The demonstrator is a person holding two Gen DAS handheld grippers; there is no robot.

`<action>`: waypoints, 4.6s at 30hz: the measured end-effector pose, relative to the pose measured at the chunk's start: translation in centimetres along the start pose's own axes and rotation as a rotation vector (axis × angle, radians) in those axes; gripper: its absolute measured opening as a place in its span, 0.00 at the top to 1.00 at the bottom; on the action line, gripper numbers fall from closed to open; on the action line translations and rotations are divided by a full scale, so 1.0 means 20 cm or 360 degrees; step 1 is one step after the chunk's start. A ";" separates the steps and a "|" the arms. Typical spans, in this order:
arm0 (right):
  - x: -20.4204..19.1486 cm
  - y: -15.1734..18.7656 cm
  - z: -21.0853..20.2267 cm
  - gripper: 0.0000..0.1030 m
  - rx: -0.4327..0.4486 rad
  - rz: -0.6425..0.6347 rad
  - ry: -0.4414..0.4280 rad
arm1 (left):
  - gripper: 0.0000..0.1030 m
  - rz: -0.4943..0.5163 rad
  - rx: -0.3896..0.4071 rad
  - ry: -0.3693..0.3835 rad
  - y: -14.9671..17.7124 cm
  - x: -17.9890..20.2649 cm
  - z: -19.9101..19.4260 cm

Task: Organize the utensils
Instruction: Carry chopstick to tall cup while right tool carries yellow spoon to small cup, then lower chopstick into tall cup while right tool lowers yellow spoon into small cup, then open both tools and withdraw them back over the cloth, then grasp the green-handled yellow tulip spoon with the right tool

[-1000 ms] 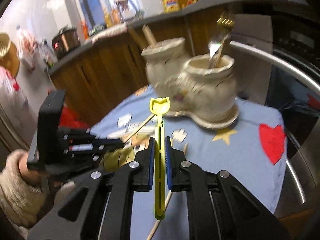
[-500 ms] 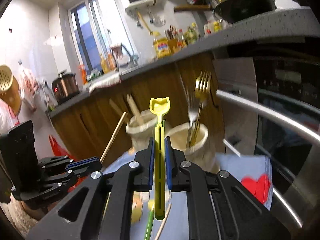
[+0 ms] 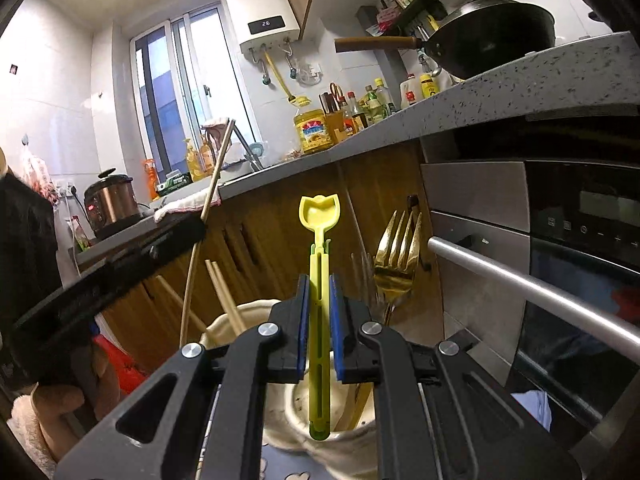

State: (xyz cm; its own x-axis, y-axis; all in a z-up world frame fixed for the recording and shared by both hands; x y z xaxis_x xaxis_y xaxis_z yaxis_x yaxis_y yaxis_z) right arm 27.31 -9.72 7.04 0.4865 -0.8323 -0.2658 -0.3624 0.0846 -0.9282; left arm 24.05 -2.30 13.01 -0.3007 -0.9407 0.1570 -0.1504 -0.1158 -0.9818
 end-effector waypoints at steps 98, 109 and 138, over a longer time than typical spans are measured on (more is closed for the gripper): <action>0.08 0.75 -0.39 0.05 -0.0587 -0.0202 0.0182 | 0.05 -0.0111 -0.0435 -0.0303 0.80 -0.12 -0.54; -0.21 0.96 -0.42 0.19 -0.0817 -0.0459 0.0057 | 0.05 -0.0229 -0.0636 -0.0299 0.95 -0.19 -0.51; -0.10 0.84 -0.43 0.91 -0.0787 -0.0314 0.0070 | 0.05 -0.0243 -0.0746 -0.0285 0.98 -0.12 -0.50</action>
State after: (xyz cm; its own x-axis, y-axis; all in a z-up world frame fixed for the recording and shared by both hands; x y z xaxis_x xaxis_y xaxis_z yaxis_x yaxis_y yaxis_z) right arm 13.42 -11.39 -5.84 0.5534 -0.8293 -0.0773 -0.6039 -0.3356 -0.7230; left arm 12.40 0.80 -5.48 -0.0831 -0.9688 0.2337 -0.5978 -0.1391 -0.7894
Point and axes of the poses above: each gripper's, at about its wrist camera, not at the fingertips, and z roughly the way its jaws point, x to its right, y to its underside, the point moved 10 cm from there along z, roughly the way its jaws point, and after that the axes turned 12 degrees about y, right-handed, at the moved point
